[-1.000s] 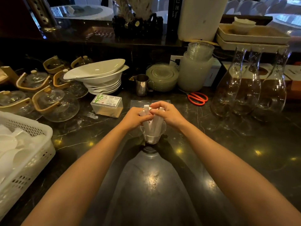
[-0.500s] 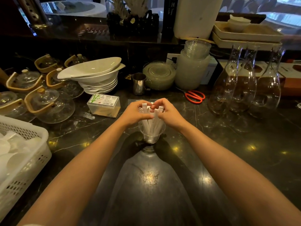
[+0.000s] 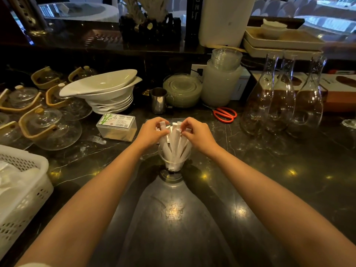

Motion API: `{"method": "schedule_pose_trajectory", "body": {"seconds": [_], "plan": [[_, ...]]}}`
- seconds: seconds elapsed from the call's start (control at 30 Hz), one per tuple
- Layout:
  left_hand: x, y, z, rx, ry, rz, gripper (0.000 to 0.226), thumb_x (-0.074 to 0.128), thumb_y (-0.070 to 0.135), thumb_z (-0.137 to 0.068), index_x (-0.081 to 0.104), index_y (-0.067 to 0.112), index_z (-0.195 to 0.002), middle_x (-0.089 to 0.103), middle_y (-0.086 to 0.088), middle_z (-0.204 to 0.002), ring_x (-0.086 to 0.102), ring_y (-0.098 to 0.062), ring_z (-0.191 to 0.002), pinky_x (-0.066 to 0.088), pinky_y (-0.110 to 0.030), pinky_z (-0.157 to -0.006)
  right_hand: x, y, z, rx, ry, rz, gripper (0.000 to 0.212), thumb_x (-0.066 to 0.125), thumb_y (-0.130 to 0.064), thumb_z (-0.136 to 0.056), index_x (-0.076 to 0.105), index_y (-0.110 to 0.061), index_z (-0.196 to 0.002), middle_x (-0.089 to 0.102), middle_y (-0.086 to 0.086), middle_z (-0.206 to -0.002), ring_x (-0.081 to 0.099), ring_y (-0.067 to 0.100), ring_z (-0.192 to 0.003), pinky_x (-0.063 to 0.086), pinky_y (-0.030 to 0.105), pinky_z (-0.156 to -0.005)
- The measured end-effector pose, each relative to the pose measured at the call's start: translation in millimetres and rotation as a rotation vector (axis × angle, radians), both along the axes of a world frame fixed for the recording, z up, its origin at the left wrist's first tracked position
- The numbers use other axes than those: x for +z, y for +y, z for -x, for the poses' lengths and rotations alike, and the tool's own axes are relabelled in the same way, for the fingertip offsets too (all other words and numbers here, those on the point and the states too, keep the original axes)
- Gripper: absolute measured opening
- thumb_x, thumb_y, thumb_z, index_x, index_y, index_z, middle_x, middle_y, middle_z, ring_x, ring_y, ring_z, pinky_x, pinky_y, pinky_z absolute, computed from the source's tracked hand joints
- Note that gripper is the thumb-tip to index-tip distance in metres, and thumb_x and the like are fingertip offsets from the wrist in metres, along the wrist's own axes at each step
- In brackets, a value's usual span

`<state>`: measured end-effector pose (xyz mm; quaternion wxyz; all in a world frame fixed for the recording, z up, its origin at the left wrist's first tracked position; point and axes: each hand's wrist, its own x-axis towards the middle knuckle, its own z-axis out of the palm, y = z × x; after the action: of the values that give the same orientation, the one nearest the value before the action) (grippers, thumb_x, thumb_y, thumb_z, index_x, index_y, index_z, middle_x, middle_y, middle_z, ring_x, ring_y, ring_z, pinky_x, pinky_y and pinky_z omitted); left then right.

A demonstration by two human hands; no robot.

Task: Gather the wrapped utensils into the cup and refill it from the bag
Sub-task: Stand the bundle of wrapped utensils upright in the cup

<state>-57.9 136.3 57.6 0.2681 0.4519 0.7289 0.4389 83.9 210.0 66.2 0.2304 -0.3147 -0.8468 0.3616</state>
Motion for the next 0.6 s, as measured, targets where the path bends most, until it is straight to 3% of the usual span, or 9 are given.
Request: {"method": "schedule_pose_trajectory", "body": {"seconds": [0.13,0.4,0.6], "plan": [[-3.9,2.1,5.9,0.009,0.012,0.007,0.035,0.061,0.012,-0.081,0.053,0.015,-0.115,0.053,-0.003,-0.105,0.052,-0.016,-0.094,0.045,-0.023,-0.069,0.6,0.3,0.8,0.028,-0.011,-0.045,0.015,0.06,-0.007,-0.082,0.058,-0.006,-0.097,0.065,0.012,-0.099,0.055,0.014,-0.088,0.044,0.024,-0.078],[-6.3,1.4,14.6,-0.021,0.035,0.069,0.046,0.064,0.016,-0.078,0.046,0.022,-0.119,0.051,0.002,-0.1,0.051,-0.011,-0.088,0.039,-0.015,-0.058,-1.8,8.9,5.7,0.049,-0.108,-0.161,0.024,0.061,-0.015,-0.082,0.058,-0.012,-0.105,0.063,0.007,-0.108,0.049,0.018,-0.102,0.038,0.026,-0.081],[3.0,4.9,23.8,-0.084,0.087,0.121,0.05,0.06,0.032,-0.081,0.041,0.021,-0.126,0.047,-0.001,-0.108,0.047,-0.015,-0.099,0.039,-0.029,-0.078,3.0,14.7,9.2,0.06,-0.11,-0.155,0.03,0.062,-0.019,-0.081,0.055,-0.015,-0.11,0.059,0.006,-0.115,0.047,0.019,-0.108,0.039,0.032,-0.088]]}}
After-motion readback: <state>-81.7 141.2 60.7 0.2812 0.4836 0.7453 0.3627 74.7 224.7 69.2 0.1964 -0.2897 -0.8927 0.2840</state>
